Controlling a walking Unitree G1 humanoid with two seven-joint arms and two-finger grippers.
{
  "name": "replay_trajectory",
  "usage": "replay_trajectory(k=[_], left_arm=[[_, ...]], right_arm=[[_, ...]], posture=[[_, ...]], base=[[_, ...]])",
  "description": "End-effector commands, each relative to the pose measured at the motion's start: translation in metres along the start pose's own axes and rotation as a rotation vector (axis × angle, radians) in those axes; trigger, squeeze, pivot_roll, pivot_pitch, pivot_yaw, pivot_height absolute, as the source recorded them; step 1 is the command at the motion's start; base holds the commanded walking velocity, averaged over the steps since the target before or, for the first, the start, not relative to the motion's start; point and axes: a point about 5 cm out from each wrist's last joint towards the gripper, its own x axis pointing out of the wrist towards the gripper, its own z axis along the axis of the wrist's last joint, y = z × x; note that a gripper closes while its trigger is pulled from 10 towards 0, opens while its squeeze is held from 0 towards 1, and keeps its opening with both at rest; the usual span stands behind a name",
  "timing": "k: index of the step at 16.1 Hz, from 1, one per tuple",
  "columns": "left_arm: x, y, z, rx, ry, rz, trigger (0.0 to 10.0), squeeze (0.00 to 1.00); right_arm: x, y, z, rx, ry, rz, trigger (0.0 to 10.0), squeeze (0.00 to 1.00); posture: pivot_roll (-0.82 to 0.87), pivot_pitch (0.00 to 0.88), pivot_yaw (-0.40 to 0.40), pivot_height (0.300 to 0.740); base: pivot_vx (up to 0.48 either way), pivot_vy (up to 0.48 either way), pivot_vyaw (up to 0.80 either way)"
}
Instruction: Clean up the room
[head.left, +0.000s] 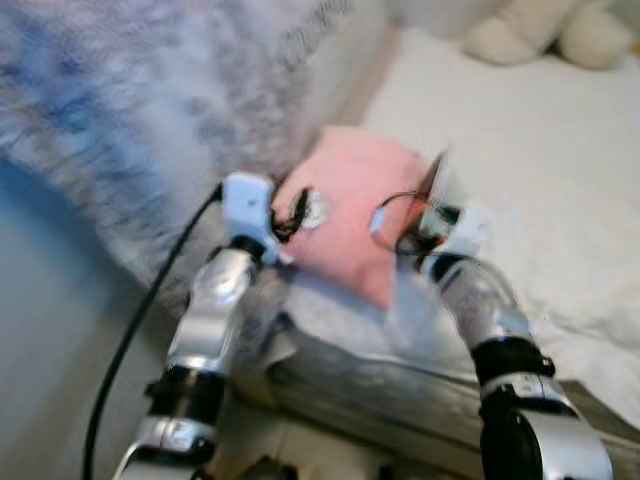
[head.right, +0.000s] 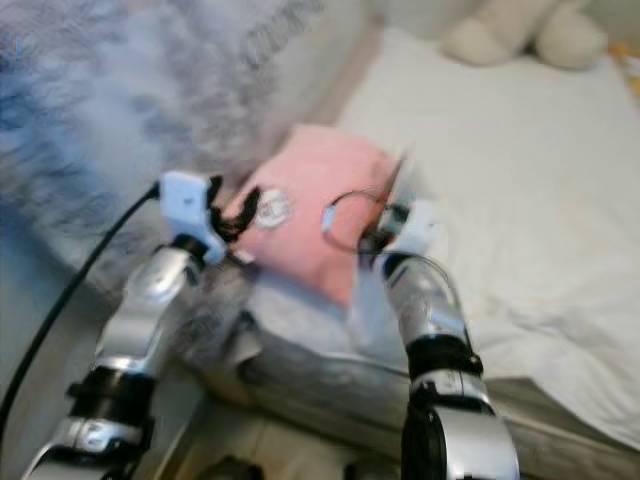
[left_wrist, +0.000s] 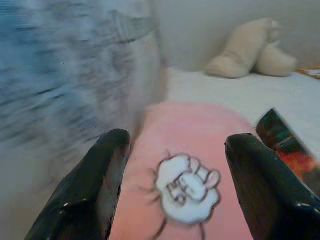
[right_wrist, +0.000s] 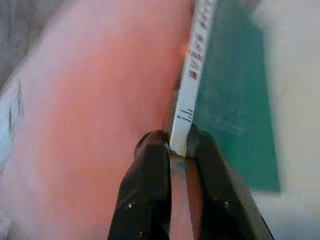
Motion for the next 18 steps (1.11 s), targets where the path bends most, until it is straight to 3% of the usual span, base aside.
replay_trajectory(k=[1,2,4,8,11,12,14,16,18], left_arm=[[0.0,-0.009,0.009,-0.022,-0.033,-0.067,10.0,0.0],[-0.006,-0.026,0.016,-0.03,-0.057,-0.223,10.0,0.0],[-0.015,-0.036,0.023,-0.013,-0.058,-0.326,10.0,0.0],[-0.027,-0.041,0.027,-0.001,-0.041,-0.369,10.0,0.0],[-0.028,-0.042,0.027,-0.01,-0.034,-0.378,10.0,0.0],[-0.026,-0.045,0.027,-0.026,-0.035,-0.385,10.0,0.0],[-0.026,-0.049,0.027,-0.047,-0.033,-0.418,10.0,0.0],[-0.031,-0.063,0.025,-0.076,-0.001,-0.539,10.0,0.0],[-0.034,-0.065,0.023,-0.077,0.017,-0.562,10.0,0.0]], right_arm=[[0.0,-0.005,-0.004,0.016,0.046,0.015,0.0,0.0],[0.0,-0.011,-0.01,0.03,0.105,0.041,0.0,0.0],[0.002,-0.011,-0.008,0.036,0.139,0.072,0.0,0.0],[0.007,0.003,0.02,-0.028,0.085,0.163,0.0,0.0],[0.004,0.019,0.042,-0.164,-0.015,0.236,0.0,0.0],[0.0,0.037,0.047,-0.159,-0.04,0.315,0.0,0.0],[-0.002,0.042,0.045,-0.125,-0.033,0.352,0.0,0.0],[-0.002,0.032,0.046,-0.002,-0.026,0.357,0.0,0.0],[-0.011,0.027,0.054,0.047,-0.033,0.39,0.0,0.0]], posture=[[-0.06,0.032,0.082,0.715],[-0.04,0.045,0.09,0.715],[-0.01,0.068,0.1,0.715],[0.02,0.086,0.101,0.715],[0.0,0.084,0.097,0.715],[-0.02,0.081,0.097,0.715],[-0.02,0.081,0.097,0.715],[-0.03,0.082,0.1,0.715],[-0.03,0.086,0.105,0.715]], base=[[0.0,0.0,0.0],[0.0,0.0,0.0],[0.0,0.0,0.0],[0.0,0.0,0.0],[0.0,0.0,0.0],[0.0,0.0,0.0],[0.0,0.0,0.0],[0.0,0.0,0.0],[0.0,0.0,0.0]])
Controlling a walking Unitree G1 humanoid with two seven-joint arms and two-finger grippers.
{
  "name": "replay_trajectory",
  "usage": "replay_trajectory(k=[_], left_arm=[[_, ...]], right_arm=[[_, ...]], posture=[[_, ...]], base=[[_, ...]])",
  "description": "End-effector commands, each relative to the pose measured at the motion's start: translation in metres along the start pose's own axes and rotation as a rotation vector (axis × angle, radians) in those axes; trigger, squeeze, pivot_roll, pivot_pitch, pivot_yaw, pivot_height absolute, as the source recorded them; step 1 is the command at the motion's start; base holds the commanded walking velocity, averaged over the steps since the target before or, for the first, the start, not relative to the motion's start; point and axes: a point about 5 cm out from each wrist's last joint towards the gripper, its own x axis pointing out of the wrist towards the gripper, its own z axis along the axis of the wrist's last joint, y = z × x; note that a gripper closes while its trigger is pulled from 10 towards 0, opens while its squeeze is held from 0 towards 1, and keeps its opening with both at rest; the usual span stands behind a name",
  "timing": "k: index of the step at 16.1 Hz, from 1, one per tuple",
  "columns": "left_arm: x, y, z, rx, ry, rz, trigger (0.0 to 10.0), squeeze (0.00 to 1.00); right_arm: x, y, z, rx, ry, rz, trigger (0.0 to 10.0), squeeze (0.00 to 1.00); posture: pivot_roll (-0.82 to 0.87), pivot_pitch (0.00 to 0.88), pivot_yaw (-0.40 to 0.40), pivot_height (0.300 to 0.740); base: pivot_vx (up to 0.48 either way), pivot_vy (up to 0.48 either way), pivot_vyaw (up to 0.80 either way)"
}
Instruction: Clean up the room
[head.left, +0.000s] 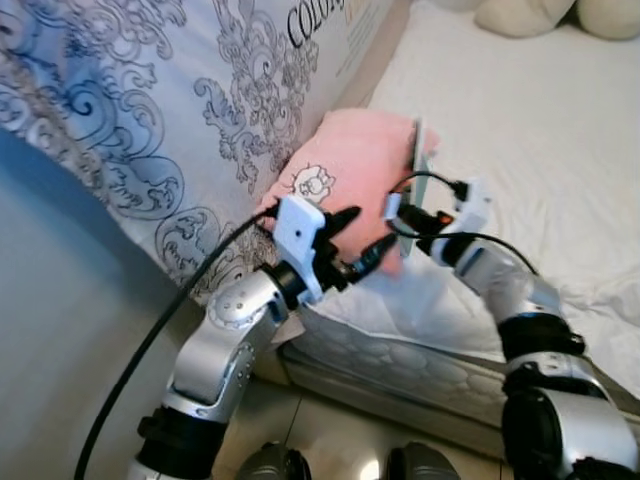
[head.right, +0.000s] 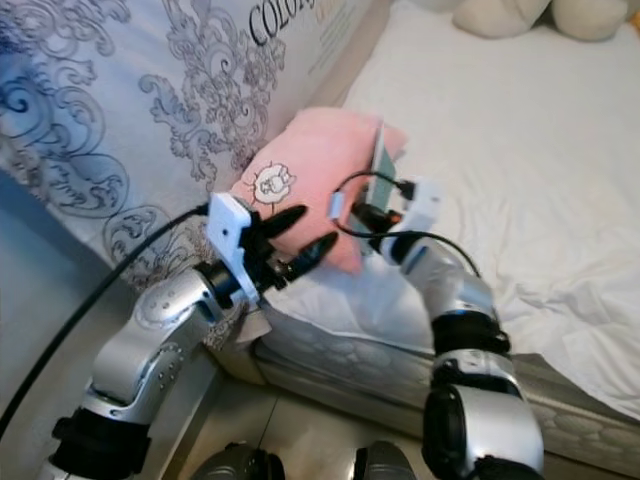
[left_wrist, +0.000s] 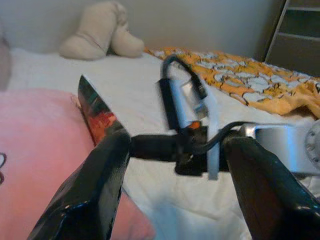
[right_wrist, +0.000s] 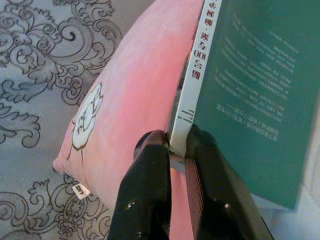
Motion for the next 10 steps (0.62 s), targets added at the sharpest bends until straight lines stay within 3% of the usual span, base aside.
replay_trajectory(k=[1,4,7,9,10], left_arm=[[-0.003,-0.001,0.001,0.002,0.002,-0.008,10.0,0.0],[-0.003,-0.001,0.001,-0.002,0.014,-0.022,10.0,0.0],[-0.003,-0.001,0.002,0.002,0.015,-0.028,10.0,0.0],[-0.003,0.0,0.004,0.007,0.013,-0.027,10.0,0.0],[-0.003,0.0,0.004,0.007,0.012,-0.026,10.0,0.0]], right_arm=[[0.001,0.015,0.009,0.008,-0.026,0.094,0.0,0.0],[0.0,0.009,0.001,0.037,0.013,0.102,0.0,0.0],[-0.008,-0.027,-0.029,0.15,0.057,-0.008,0.0,0.0],[-0.026,-0.057,-0.034,0.11,0.074,-0.147,0.0,0.0],[-0.03,-0.063,-0.033,0.093,0.069,-0.184,0.0,0.0]], posture=[[-0.03,0.086,0.105,0.715],[-0.03,0.087,0.107,0.715],[-0.03,0.085,0.111,0.715],[-0.01,0.079,0.106,0.715],[-0.01,0.076,0.105,0.715]], base=[[0.0,0.0,0.0],[0.0,0.0,0.0],[0.0,0.0,0.0],[0.0,0.0,0.0],[0.0,0.0,0.0]])
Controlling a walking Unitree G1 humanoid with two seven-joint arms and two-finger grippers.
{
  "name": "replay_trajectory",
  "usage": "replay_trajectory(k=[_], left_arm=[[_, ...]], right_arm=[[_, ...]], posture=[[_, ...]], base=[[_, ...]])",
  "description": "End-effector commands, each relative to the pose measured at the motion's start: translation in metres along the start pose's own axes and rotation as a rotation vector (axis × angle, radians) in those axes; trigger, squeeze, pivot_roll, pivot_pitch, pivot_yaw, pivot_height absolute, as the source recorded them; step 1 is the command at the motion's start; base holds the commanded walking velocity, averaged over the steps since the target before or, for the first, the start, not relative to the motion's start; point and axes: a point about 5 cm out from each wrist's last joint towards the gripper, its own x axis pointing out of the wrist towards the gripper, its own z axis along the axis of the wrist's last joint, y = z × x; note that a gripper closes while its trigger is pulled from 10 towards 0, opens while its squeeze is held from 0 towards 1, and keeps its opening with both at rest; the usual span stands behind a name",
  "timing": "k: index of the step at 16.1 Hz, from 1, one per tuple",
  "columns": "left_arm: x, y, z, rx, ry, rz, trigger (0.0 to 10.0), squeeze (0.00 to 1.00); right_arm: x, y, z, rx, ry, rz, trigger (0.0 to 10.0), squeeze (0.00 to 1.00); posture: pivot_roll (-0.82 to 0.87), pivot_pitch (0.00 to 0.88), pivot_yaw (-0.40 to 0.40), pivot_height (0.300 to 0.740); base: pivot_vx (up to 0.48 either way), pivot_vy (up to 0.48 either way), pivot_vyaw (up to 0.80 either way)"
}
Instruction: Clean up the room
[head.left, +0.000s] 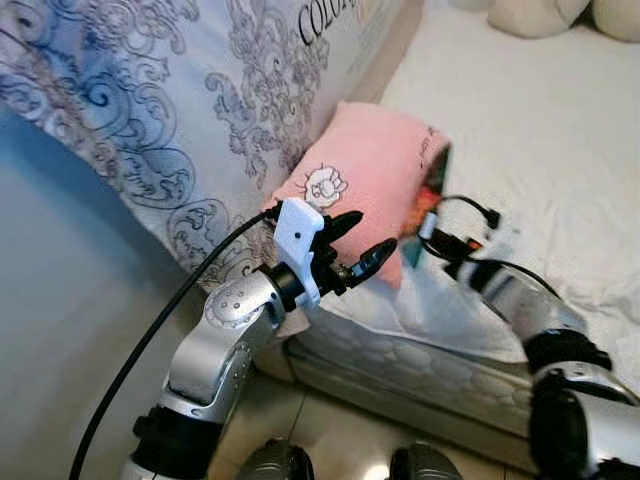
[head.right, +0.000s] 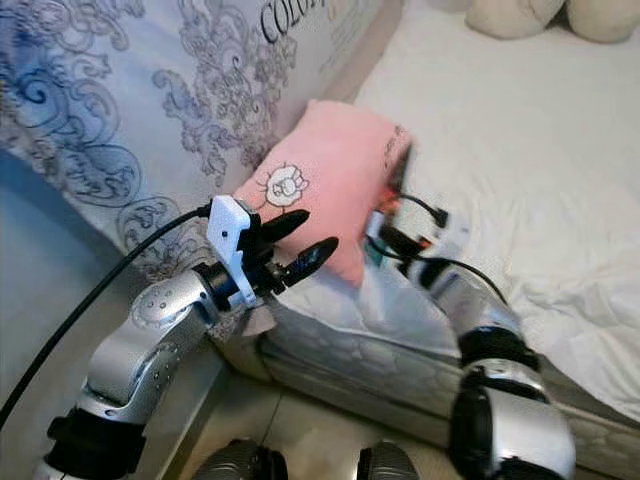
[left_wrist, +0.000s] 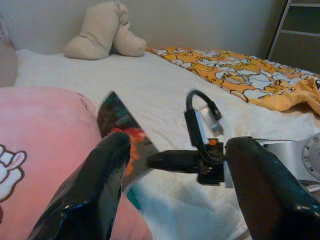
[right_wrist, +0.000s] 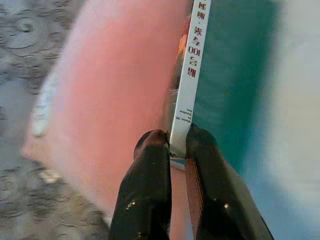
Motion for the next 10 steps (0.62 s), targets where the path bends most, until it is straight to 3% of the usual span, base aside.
replay_trajectory(k=[1,5,7,10], left_arm=[[-0.001,0.0,0.003,0.008,-0.003,-0.007,10.0,0.0],[0.002,0.0,0.004,0.008,-0.008,-0.013,10.0,0.0],[0.003,0.0,0.004,0.01,-0.009,-0.019,10.0,0.0],[0.003,-0.001,0.004,0.008,-0.006,-0.024,10.0,0.0]], right_arm=[[-0.006,-0.017,-0.012,-0.012,0.039,-0.1,0.0,0.0],[-0.015,-0.035,-0.01,-0.091,0.043,-0.212,0.0,0.0],[-0.02,-0.045,-0.015,-0.188,0.077,-0.292,0.0,0.0],[-0.017,-0.043,-0.009,-0.32,0.076,-0.346,0.0,0.0]], posture=[[-0.02,0.07,0.103,0.715],[-0.03,0.052,0.11,0.715],[-0.03,0.05,0.117,0.715],[-0.04,0.054,0.125,0.715]], base=[[0.0,0.0,0.0],[0.0,0.0,0.0],[0.0,0.0,0.0],[0.0,0.0,0.0]])
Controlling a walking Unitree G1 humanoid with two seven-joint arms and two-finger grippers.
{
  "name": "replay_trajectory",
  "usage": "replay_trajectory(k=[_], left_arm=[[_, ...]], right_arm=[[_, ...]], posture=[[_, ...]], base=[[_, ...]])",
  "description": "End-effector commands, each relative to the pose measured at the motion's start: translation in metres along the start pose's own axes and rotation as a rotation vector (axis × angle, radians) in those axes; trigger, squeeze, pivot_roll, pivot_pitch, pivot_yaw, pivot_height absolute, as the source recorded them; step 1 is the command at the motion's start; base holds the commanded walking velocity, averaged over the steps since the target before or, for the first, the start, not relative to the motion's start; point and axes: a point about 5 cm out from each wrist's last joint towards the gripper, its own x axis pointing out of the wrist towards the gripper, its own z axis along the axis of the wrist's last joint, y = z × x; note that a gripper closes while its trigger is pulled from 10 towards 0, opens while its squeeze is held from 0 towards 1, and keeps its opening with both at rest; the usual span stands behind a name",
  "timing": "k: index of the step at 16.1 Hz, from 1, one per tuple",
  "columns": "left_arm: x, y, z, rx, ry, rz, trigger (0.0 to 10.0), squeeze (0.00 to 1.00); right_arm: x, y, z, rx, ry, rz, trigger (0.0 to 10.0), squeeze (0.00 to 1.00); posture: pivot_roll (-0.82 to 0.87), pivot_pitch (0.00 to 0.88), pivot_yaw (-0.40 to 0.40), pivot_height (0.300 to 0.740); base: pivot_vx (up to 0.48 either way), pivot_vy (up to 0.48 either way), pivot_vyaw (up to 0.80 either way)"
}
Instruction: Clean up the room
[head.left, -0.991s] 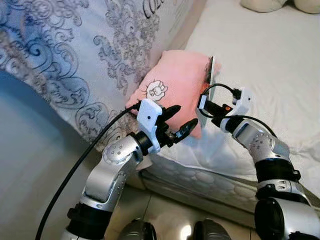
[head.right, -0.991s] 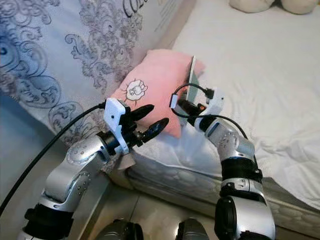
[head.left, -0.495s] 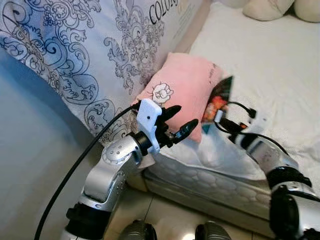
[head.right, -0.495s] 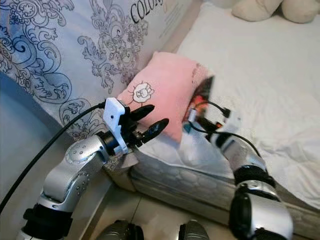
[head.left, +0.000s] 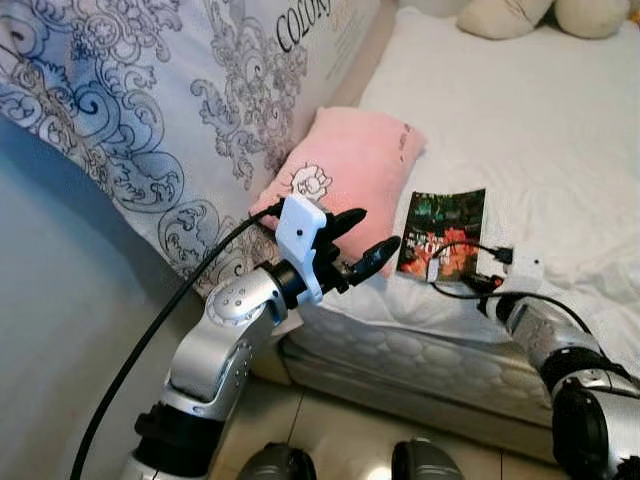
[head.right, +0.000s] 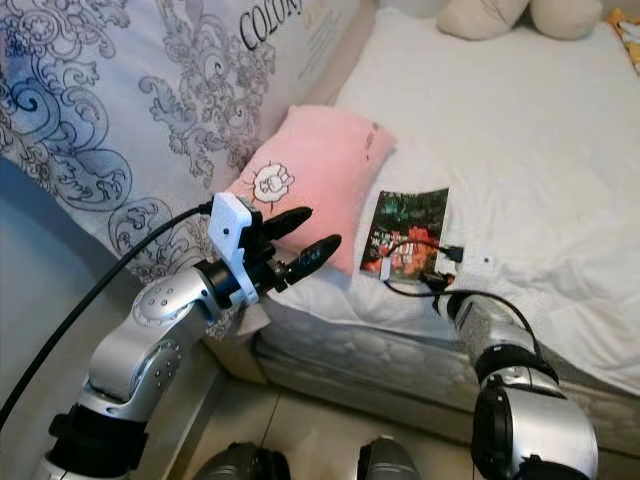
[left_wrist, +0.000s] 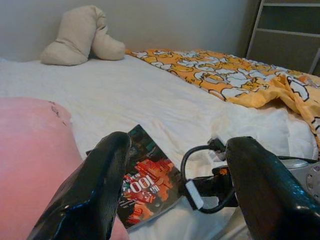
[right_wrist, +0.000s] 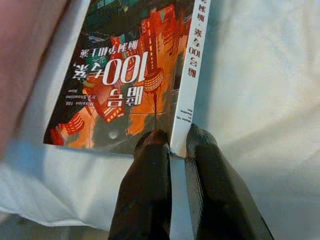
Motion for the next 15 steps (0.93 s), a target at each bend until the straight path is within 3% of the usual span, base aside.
replay_trajectory(k=[1,5,8,12,13,14,15], left_arm=[[0.003,-0.001,0.001,0.003,0.003,-0.016,10.0,0.0],[0.008,-0.007,0.002,-0.004,-0.006,-0.037,10.0,0.0],[0.006,-0.007,0.002,0.004,-0.004,-0.037,10.0,0.0],[0.005,-0.007,0.002,0.01,-0.003,-0.031,10.0,0.0],[0.005,-0.008,0.003,0.009,-0.003,-0.03,10.0,0.0],[0.005,-0.007,0.002,0.009,-0.003,-0.029,10.0,0.0],[0.005,-0.007,0.003,0.009,-0.003,-0.027,10.0,0.0]], right_arm=[[0.005,0.013,0.016,-0.124,-0.055,-0.02,0.0,0.0],[0.01,0.027,0.022,-0.164,-0.093,-0.039,0.0,0.0],[0.014,0.038,0.017,-0.079,-0.105,-0.056,0.0,0.0],[0.013,0.036,0.007,-0.086,-0.071,-0.097,0.0,0.0],[0.013,0.033,0.007,-0.122,-0.066,-0.119,2.4,0.0],[0.013,0.032,0.007,-0.137,-0.064,-0.13,10.0,0.0],[0.013,0.032,0.009,-0.163,-0.07,-0.14,10.0,1.0]], posture=[[-0.04,0.056,0.124,0.715],[-0.03,0.064,0.121,0.715],[-0.02,0.076,0.118,0.715],[-0.01,0.086,0.114,0.715],[-0.01,0.088,0.114,0.715],[-0.01,0.088,0.114,0.715],[0.0,0.088,0.114,0.715]], base=[[0.0,0.0,0.0],[0.0,0.0,0.0],[0.0,0.0,0.0],[0.0,0.0,0.0],[0.0,0.0,0.0],[0.0,0.0,0.0],[0.0,0.0,0.0]])
